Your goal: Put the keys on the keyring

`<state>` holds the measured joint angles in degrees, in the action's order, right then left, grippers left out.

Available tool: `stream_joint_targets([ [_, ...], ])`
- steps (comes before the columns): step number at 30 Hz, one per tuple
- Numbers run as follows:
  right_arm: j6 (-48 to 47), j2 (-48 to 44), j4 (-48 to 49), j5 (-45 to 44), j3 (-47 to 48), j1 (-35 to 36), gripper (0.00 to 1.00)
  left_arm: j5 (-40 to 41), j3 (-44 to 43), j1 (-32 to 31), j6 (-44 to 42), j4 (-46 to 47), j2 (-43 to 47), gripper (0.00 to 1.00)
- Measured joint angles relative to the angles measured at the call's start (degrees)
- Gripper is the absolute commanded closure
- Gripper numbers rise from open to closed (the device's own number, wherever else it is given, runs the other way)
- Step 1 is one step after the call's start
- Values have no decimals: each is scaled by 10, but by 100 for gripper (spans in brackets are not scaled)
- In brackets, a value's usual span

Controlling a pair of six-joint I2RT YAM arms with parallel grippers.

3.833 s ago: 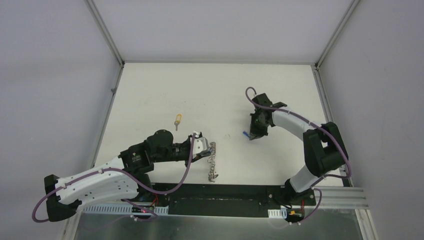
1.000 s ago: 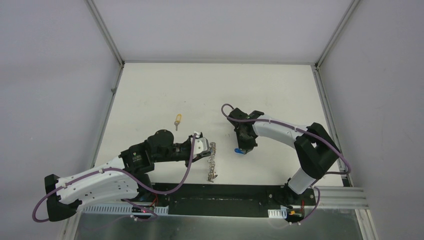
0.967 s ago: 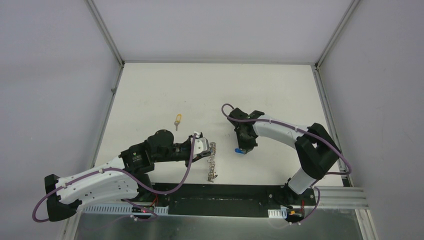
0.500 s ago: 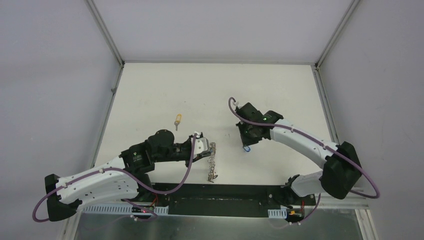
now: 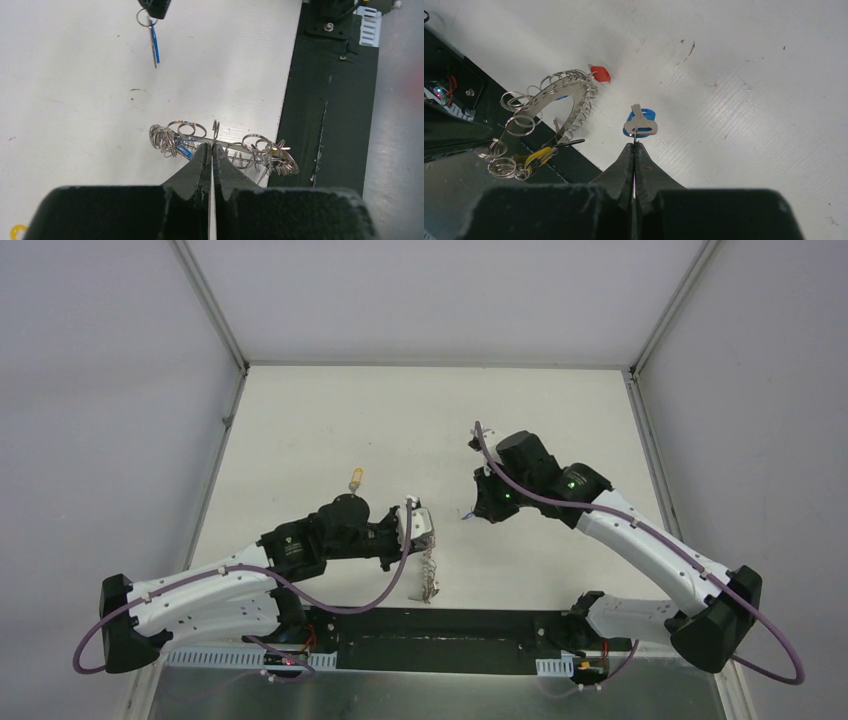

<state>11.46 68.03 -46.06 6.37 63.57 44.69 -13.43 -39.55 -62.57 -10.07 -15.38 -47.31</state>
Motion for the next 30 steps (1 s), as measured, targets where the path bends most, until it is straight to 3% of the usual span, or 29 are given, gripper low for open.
stream_joint_targets([
  [11, -31, -39, 0, 106, 0, -19, 100, 31, -25, 0, 25, 0, -41, 100],
  [24, -66, -57, 41, 337, -27, -25, 100, 39, -25, 0, 21, 0, -39, 100],
  [30, -65, -54, 72, 405, -35, -19, 100, 32, -25, 0, 4, 0, -25, 100],
])
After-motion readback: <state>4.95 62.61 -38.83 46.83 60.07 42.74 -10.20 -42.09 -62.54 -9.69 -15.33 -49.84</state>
